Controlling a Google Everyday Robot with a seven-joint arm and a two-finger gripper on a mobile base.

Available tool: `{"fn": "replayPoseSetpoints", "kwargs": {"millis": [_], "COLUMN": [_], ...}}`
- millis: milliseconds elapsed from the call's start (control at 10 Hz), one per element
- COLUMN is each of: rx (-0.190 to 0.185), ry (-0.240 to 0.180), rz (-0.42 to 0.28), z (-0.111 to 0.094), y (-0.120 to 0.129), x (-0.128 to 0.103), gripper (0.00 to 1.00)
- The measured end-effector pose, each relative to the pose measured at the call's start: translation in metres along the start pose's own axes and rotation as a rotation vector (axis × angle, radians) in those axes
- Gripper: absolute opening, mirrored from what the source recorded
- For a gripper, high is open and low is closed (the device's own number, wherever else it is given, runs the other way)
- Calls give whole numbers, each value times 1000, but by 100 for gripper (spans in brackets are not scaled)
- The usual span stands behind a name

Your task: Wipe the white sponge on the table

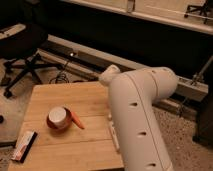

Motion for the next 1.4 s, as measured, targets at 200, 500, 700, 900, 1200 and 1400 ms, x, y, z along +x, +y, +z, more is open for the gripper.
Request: {"fn": "replayPoseSetpoints", "kwargs": {"millis": [200,500,700,900,1200,1400], "rx": [-19,-17,-12,-15,-26,-37], "ry": [-4,-9,-21,-33,-41,-40], "rz": [-32,-76,-108,-140,-189,-224], "z": [-13,-17,-16,-18,-23,-27], "y": [-5,-20,-30,-36,-44,-48], "x": [9,23,29,34,47,60], "gripper": [20,20,20,20,20,20]}}
